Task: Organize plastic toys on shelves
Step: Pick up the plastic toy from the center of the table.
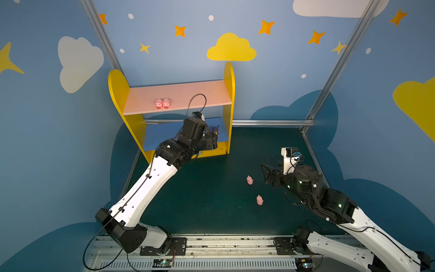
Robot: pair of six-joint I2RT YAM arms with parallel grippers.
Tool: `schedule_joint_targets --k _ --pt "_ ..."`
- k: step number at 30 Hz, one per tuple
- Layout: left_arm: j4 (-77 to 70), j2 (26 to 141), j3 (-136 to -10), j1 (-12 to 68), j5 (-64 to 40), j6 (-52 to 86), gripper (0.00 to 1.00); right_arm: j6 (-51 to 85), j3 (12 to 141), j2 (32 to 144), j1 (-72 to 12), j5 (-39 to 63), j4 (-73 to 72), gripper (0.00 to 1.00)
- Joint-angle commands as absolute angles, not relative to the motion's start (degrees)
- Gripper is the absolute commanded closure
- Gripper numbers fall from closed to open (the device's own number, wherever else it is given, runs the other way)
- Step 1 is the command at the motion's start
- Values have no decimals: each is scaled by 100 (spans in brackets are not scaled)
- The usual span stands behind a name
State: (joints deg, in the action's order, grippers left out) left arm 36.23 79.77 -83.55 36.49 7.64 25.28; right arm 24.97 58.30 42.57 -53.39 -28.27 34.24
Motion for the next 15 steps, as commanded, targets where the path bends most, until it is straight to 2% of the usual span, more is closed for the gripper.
schedule_joint_targets --k 1,5,9,15 --pt "2434 7974 -7483 4091 1150 3271 26 2678 5474 4038 -5388 -2952 3820 16" --pt "1873 8464 -6936 4924 1710 3794 23 2844 5067 3610 -5436 -2961 3864 16" --pt "1771 9382 -7134 5604 2301 4260 22 2879 4856 3303 -5449 -3008 3930 16" --pt "1695 10545 -7633 5973 2812 4810 22 2909 4838 2747 -5458 -3246 4288 16"
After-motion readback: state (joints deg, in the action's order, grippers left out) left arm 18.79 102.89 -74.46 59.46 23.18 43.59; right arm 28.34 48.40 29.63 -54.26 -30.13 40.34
